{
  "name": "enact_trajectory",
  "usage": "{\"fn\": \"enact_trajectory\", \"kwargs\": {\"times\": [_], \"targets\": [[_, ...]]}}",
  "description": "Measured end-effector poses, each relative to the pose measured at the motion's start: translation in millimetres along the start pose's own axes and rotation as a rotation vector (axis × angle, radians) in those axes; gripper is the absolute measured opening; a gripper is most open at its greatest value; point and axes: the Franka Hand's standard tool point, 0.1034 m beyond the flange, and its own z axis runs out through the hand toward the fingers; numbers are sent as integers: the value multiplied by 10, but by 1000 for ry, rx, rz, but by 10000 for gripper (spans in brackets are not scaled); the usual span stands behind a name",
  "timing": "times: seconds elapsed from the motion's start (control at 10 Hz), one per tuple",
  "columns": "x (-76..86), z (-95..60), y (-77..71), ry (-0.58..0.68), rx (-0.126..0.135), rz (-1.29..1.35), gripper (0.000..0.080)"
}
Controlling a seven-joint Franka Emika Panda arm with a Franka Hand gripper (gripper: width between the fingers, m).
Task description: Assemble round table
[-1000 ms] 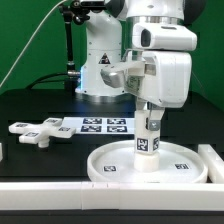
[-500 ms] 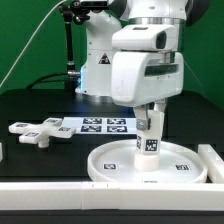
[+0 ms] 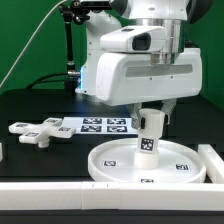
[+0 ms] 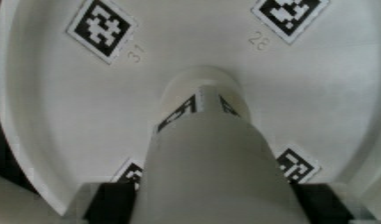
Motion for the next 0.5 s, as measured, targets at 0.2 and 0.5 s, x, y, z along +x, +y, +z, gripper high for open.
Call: {"fn": "enact_trajectory", "kwargs": {"times": [0.2,0.5], "targets": [[-2,-1,5,11,11,170,415],[-78,20,-5,71,45,635,415]]}}
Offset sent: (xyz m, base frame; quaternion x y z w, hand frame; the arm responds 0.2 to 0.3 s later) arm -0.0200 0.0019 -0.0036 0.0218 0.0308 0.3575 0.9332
